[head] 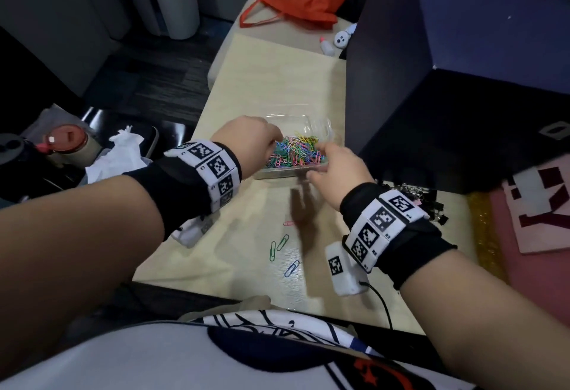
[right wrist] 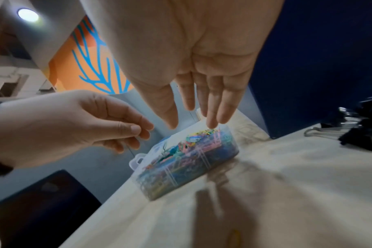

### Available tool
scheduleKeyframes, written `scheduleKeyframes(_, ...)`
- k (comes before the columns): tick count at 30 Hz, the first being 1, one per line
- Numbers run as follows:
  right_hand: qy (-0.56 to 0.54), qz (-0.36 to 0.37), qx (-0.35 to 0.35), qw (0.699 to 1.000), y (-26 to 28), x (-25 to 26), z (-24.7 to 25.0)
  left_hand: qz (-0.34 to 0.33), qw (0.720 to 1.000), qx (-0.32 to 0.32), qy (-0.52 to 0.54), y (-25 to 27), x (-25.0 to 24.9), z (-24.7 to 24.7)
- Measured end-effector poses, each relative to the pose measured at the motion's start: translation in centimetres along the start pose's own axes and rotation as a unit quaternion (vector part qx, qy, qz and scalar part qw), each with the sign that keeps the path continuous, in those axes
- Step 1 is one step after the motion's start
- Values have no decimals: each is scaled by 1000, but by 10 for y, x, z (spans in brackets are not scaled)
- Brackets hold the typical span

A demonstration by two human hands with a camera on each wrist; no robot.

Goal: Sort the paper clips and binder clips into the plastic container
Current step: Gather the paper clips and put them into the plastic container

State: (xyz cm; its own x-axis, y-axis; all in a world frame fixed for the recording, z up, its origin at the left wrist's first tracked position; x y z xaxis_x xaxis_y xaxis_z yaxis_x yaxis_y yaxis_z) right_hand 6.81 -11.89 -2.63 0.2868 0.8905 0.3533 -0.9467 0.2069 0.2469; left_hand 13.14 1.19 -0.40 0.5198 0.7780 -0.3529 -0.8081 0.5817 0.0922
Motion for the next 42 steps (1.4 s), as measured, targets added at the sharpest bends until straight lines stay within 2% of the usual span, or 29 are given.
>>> scheduleKeyframes(3,69,19,74,995,15,-5,-26,-42,998,52,-15,16,-16,-22)
scheduleKeyframes(6,124,49,154,979,33,-8,-64,-123,973,190,-46,45,-43,-68)
scheduleKeyframes(8,132,99,166,972,45,-1,-78,-163,947,271,-61,65,-53,-96)
scheduleKeyframes(11,143,174,170,959,57,12,-86,-213,915,332,-89,83,-61,-119)
scheduleKeyframes(14,157,188,160,956,55,11,-86,-237,905,336,-108,89,-61,-125)
scheduleKeyframes(17,164,176,147,959,52,1,-83,-242,909,319,-114,86,-56,-123)
scheduleKeyframes(24,183,72,122,973,46,-33,-67,-165,937,273,-141,68,-27,-113)
scheduleKeyframes(31,160,-7,148,976,39,-46,-68,-124,957,235,-119,59,-20,-107)
scheduleKeyframes(36,199,-34,192,960,33,-50,-77,-112,952,241,-155,54,-17,-111)
scheduleKeyframes(42,221,-43,198,954,30,-40,-74,-104,951,230,-177,52,-19,-112)
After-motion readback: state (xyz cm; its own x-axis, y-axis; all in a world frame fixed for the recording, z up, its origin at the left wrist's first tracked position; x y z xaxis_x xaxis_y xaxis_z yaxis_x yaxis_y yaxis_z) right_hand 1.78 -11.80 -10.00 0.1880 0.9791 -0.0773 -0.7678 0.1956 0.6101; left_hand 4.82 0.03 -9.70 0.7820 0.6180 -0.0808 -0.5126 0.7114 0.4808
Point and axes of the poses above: each hand's wrist, its own y-axis away from the middle knuckle, its own z-axis out of the back of the hand, x = y × z, the point moved 10 cm from there along -y, towards the middle knuckle, and after that the axes turned 7 degrees about y, right-handed, at the moved point
